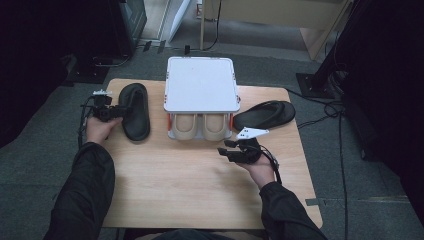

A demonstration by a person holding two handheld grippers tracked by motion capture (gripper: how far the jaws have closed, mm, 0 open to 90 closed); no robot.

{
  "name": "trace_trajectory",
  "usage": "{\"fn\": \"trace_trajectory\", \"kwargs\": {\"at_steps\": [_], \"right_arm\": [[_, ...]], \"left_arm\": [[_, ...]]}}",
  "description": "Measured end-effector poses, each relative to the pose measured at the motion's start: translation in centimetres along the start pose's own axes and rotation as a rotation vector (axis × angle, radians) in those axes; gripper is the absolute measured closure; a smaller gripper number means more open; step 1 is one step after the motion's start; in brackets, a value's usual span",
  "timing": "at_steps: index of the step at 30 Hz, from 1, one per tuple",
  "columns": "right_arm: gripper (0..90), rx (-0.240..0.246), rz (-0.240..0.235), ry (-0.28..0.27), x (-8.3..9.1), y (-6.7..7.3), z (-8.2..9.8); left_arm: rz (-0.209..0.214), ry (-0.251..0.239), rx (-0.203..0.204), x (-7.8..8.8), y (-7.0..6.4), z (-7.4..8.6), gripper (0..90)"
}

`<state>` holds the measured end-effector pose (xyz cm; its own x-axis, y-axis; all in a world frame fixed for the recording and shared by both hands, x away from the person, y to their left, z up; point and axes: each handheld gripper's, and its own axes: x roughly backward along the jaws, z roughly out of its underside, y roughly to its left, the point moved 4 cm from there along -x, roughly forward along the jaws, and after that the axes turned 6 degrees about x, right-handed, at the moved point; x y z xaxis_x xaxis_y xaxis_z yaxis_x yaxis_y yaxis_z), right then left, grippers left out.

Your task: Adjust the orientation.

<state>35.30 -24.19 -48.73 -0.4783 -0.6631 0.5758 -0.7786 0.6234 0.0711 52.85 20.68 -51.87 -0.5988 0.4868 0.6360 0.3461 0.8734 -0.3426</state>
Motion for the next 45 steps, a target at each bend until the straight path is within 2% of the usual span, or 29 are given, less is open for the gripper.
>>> {"fn": "trace_trajectory", "kwargs": {"at_steps": [4,7,9,11,14,18,21,24,30,37,41,45], "right_arm": [[55.0,0.000,-0.001,0.003,0.0,-0.1,0.0],[54.9,-0.001,-0.001,0.002,0.0,-0.1,0.0],[54.9,0.000,-0.001,0.003,0.0,-0.1,0.0],[54.9,-0.001,-0.001,0.002,0.0,-0.1,0.0],[54.9,-0.004,0.000,0.004,0.0,-0.1,0.0],[54.9,-0.006,-0.002,0.003,0.0,-0.1,0.0],[54.9,-0.003,-0.007,0.001,-0.1,-0.1,0.0],[54.9,-0.004,-0.012,-0.004,-0.2,0.0,0.0],[54.9,-0.004,-0.012,-0.008,-0.1,-0.1,-0.1],[54.9,0.001,-0.016,-0.003,-0.2,0.1,-0.1],[54.9,0.003,-0.017,-0.003,-0.3,0.1,-0.2],[54.9,0.003,-0.017,-0.003,-0.3,0.1,-0.2]], "left_arm": [[-0.015,0.005,0.002,-0.2,0.0,0.0,52.7],[-0.010,0.004,0.044,-0.1,0.2,0.0,56.8],[-0.010,0.002,0.059,0.0,0.3,0.0,62.3],[-0.011,0.005,0.069,0.0,0.3,-0.1,63.4],[-0.021,0.000,0.071,0.1,0.2,-0.2,66.3],[-0.032,-0.007,0.054,0.4,0.0,-0.3,67.6],[-0.035,-0.010,0.069,0.5,-0.4,-0.5,67.7],[-0.025,-0.013,0.083,0.7,-0.8,-0.7,67.7],[-0.013,-0.012,0.072,1.3,-1.6,-0.9,67.9],[0.012,-0.025,0.090,2.0,-2.2,-1.1,68.0],[0.017,-0.028,0.067,2.7,-2.9,-1.3,68.1],[0.029,-0.047,0.068,3.6,-3.4,-1.5,68.1]]}}
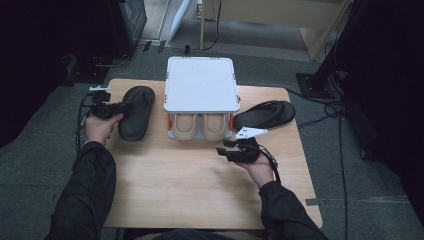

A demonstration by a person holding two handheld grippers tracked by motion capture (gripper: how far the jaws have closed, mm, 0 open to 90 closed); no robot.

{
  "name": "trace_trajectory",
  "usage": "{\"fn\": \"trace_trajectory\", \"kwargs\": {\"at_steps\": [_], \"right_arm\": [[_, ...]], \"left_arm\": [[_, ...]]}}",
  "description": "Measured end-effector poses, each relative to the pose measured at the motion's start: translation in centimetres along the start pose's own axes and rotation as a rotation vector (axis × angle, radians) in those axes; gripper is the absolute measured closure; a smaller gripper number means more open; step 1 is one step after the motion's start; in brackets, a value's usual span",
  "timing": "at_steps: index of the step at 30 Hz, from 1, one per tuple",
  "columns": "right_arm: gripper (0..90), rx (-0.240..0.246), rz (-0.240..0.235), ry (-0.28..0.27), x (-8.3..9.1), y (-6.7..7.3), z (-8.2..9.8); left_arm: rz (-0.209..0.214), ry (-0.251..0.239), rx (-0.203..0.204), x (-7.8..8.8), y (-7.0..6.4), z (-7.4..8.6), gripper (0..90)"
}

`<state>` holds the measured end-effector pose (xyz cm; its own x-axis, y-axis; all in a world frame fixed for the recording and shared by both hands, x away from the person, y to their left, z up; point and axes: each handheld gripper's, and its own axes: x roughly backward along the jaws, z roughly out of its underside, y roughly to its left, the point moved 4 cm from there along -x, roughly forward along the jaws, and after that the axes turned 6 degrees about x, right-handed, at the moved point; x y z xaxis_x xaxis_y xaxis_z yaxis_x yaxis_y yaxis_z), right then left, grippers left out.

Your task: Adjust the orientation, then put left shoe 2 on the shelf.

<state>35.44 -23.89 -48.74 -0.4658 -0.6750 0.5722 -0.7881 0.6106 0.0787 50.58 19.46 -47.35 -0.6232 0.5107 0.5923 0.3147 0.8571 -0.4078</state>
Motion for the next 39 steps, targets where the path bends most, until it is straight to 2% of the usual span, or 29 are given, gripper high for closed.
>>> {"fn": "trace_trajectory", "kwargs": {"at_steps": [11,18,24,27,30,33,39], "right_arm": [[54.9,0.001,-0.006,0.005,-0.3,0.0,-0.1],[54.9,0.006,-0.015,0.010,-0.6,0.1,-0.3],[54.8,0.007,-0.024,0.015,-0.8,0.2,-0.4],[54.8,-0.010,-0.030,0.013,-0.9,0.1,-0.3],[54.8,-0.012,-0.033,0.015,-0.9,0.0,-0.3],[54.9,-0.015,-0.033,0.013,-1.0,0.0,-0.3],[54.9,0.001,-0.033,0.019,-1.0,0.2,-0.3]], "left_arm": [[0.025,-0.037,0.008,1.9,-1.0,-0.5,68.1],[0.024,-0.047,0.008,2.7,-1.7,-0.8,68.1],[0.030,-0.078,-0.006,3.6,-2.8,-1.5,68.1],[0.015,-0.069,-0.030,3.5,-3.2,-1.7,68.1],[0.003,-0.069,-0.036,3.6,-3.4,-1.9,68.1],[0.017,-0.078,-0.013,3.9,-3.7,-2.6,68.0],[0.051,-0.108,0.001,4.4,-5.1,-4.8,68.0]]}}
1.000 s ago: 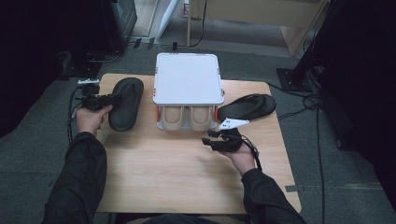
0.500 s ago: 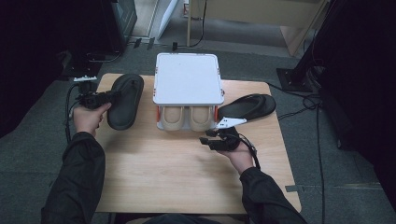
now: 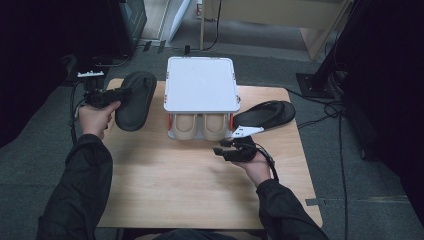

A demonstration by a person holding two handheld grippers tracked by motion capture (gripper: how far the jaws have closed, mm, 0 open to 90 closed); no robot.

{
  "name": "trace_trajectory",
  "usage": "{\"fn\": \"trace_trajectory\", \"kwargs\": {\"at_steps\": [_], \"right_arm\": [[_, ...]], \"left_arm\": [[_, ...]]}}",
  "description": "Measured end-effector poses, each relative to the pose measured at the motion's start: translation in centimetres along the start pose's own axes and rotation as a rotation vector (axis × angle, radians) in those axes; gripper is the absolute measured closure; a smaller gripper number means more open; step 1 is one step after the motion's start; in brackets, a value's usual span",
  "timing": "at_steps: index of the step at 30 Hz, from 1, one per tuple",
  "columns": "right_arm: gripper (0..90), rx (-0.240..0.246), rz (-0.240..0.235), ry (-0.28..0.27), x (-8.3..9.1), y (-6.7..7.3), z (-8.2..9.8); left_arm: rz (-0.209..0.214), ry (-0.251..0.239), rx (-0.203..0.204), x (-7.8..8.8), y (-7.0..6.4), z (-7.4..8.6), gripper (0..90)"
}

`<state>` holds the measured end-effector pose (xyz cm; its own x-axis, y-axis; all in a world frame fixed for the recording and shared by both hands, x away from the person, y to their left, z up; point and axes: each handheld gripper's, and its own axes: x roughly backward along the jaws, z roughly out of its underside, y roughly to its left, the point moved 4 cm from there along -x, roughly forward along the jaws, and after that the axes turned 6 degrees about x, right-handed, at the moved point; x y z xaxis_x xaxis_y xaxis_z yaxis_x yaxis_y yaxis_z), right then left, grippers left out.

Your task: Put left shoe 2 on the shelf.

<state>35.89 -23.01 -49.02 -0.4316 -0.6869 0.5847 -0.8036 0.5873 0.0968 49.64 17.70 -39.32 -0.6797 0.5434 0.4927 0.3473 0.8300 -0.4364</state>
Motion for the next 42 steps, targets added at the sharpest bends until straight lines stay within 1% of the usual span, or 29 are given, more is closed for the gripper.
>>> {"fn": "trace_trajectory", "kwargs": {"at_steps": [2,4,5,8,11,13,14,18,20,26,29,31,33,37,40,42], "right_arm": [[54.8,0.002,0.001,0.003,0.0,0.0,0.0],[54.9,0.003,0.001,0.003,0.0,0.1,0.0],[54.9,0.003,-0.001,0.001,0.0,0.1,0.0],[54.8,0.009,-0.003,-0.001,0.0,0.1,0.0],[54.8,0.011,-0.003,0.003,-0.1,0.2,0.0],[54.9,0.015,-0.003,0.004,0.0,0.2,0.0],[54.8,0.017,-0.002,0.004,0.0,0.2,0.0],[54.8,0.018,0.000,0.003,0.0,0.2,0.0],[54.8,0.018,0.001,0.006,0.1,0.2,0.0],[54.8,0.024,0.004,0.012,0.1,0.3,0.0],[54.8,0.024,0.007,0.011,0.1,0.3,0.0],[54.8,0.025,0.008,0.010,0.1,0.3,0.0],[54.8,0.027,0.009,0.011,0.1,0.3,0.0],[54.8,0.034,0.008,0.009,0.2,0.3,-0.1],[54.8,0.038,0.010,0.004,0.2,0.3,-0.1],[54.8,0.038,0.008,0.003,0.2,0.3,-0.1]], "left_arm": [[-0.001,-0.004,-0.010,0.0,-0.4,-0.7,68.0],[-0.012,-0.005,-0.029,0.0,-1.2,-1.6,68.0],[-0.013,-0.007,-0.032,0.0,-1.3,-1.8,68.0],[-0.018,-0.013,-0.053,0.0,-2.4,-2.9,68.0],[-0.020,-0.017,-0.059,-0.2,-3.5,-3.8,68.0],[-0.018,-0.026,-0.055,-0.3,-4.2,-4.2,68.0],[-0.014,-0.032,-0.045,-0.5,-4.6,-4.4,68.0],[0.002,-0.047,-0.048,-1.0,-6.1,-4.9,68.0],[0.008,-0.042,-0.057,-1.5,-7.0,-5.1,68.0],[0.020,-0.031,-0.086,-3.0,-9.3,-5.4,68.0],[0.025,-0.021,-0.087,-3.9,-10.2,-5.1,68.0],[0.028,-0.007,-0.095,-4.6,-10.6,-4.9,68.0],[0.022,0.010,-0.113,-5.4,-11.2,-4.4,68.0],[0.018,0.025,-0.115,-6.6,-11.9,-4.0,67.9],[0.007,0.041,-0.130,-7.4,-12.4,-3.6,67.9],[0.011,0.044,-0.125,-7.7,-12.7,-3.6,67.9]]}}
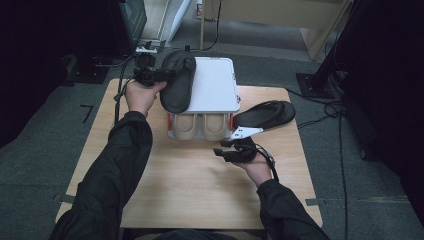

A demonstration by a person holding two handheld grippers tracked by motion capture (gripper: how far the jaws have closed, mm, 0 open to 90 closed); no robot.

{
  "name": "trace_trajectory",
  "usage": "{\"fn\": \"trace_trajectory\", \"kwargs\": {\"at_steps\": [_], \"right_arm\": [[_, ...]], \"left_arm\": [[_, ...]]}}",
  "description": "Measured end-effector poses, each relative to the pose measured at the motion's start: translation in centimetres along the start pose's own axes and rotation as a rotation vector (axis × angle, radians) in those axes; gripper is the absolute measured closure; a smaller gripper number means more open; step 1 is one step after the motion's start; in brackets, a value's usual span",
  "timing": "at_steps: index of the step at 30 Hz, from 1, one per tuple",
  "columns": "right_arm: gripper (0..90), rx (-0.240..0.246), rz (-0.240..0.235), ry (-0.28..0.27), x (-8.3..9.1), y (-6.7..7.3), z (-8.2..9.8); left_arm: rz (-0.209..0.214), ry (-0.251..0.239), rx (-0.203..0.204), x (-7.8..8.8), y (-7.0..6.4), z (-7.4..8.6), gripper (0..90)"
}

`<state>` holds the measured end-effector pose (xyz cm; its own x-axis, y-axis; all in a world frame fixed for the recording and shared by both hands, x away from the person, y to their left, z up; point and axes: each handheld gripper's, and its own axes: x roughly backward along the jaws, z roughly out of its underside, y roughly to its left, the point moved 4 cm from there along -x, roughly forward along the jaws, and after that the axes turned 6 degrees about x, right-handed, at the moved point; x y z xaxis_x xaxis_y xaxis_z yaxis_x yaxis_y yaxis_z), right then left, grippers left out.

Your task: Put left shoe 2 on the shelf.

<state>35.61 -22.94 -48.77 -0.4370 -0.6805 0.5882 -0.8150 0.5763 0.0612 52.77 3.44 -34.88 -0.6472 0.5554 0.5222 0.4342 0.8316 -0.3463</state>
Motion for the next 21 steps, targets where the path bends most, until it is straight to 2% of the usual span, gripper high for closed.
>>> {"fn": "trace_trajectory", "kwargs": {"at_steps": [3,8,11,15,16,19,21], "right_arm": [[54.8,0.001,-0.002,-0.003,0.0,0.0,0.0],[54.8,0.010,-0.001,-0.004,0.1,0.1,-0.1],[54.8,0.009,-0.002,-0.005,0.1,0.1,-0.1],[54.7,0.009,-0.001,-0.003,0.1,0.1,-0.1],[54.7,0.009,0.000,-0.004,0.1,0.1,-0.1],[54.6,0.009,0.000,-0.003,0.1,0.1,-0.1],[54.6,0.009,0.001,-0.006,0.1,0.1,-0.1]], "left_arm": [[0.000,0.010,0.005,-0.5,-0.5,-0.1,67.7],[-0.013,0.028,-0.013,-1.0,-1.0,0.1,67.2],[-0.008,0.051,-0.018,-1.3,-0.9,0.4,66.8],[0.010,0.041,-0.001,-1.0,-0.6,0.2,64.2],[0.013,0.039,-0.003,-0.8,-0.6,0.1,63.3],[0.002,0.049,-0.045,-0.3,-0.4,0.0,62.5],[0.001,0.051,-0.050,0.1,-0.2,0.0,63.0]]}}
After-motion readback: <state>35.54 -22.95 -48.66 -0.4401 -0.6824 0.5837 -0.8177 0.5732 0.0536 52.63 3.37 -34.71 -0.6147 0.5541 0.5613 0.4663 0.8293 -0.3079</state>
